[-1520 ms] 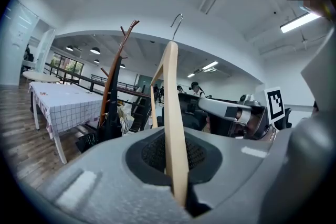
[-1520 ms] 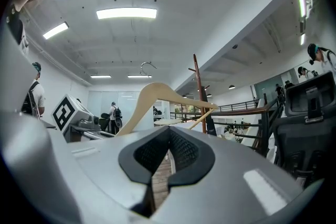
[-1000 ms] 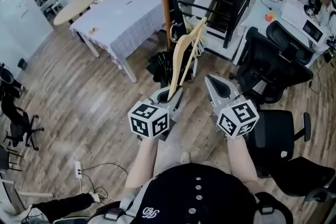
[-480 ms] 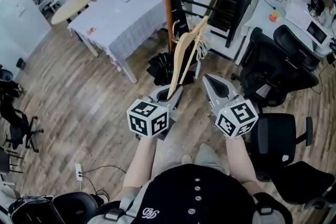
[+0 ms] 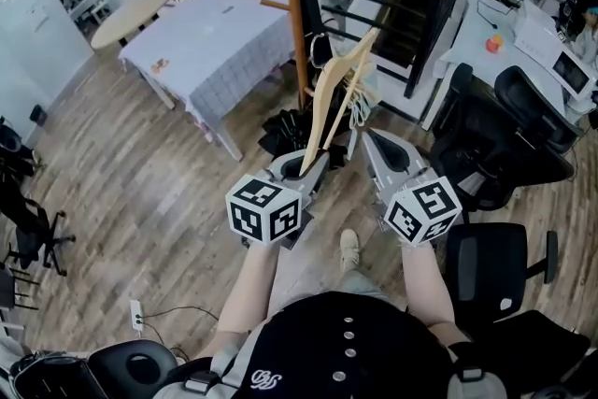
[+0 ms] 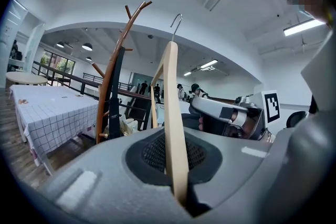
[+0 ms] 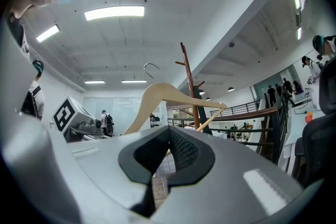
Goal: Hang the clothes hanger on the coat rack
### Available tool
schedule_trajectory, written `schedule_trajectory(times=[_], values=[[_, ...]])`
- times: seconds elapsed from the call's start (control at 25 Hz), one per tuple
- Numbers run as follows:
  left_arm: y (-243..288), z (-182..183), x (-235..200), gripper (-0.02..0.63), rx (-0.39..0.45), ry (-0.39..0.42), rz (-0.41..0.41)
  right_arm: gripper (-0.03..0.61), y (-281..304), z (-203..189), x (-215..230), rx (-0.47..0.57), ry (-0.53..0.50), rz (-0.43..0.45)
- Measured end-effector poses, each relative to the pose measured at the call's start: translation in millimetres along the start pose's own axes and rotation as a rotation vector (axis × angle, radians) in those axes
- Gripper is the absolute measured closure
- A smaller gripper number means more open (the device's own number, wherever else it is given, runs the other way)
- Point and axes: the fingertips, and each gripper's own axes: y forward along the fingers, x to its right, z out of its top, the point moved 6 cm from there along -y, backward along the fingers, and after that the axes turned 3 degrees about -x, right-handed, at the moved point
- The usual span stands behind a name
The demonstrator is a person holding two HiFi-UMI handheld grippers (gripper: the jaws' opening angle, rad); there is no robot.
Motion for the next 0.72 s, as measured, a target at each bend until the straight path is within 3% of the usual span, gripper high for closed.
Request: schedule_trajectory(times=[0.72], values=[[115.1, 60.5, -73.9, 0.611, 0.031, 0.001, 0.023, 0.584, 99.2, 15.8, 103.2, -0.015, -0.023, 0.057]])
